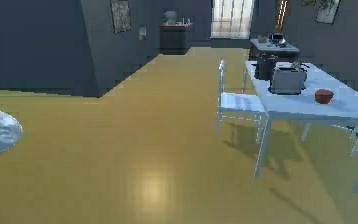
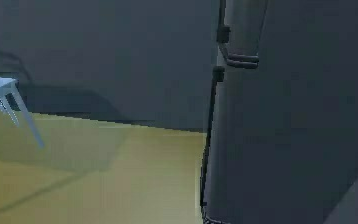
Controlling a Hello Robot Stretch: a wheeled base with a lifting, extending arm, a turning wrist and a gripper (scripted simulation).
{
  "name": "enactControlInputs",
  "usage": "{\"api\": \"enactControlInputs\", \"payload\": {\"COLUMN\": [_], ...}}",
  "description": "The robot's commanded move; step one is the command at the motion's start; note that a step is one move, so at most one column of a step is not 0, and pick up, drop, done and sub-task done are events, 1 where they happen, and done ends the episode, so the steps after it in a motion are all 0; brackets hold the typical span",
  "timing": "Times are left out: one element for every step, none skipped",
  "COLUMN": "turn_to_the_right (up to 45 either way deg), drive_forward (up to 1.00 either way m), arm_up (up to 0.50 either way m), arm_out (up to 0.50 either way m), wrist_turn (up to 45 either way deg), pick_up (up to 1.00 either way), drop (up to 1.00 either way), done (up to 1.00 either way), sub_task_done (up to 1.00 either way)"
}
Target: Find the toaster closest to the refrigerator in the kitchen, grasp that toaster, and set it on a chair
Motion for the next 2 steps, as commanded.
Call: {"api": "enactControlInputs", "payload": {"turn_to_the_right": [0.0,0.0], "drive_forward": [1.0,1.0], "arm_up": [0.0,0.0], "arm_out": [0.0,0.0], "wrist_turn": [0.0,0.0], "pick_up": [0.0,0.0], "drop": [0.0,0.0], "done": [0.0,0.0], "sub_task_done": [0.0,0.0]}}
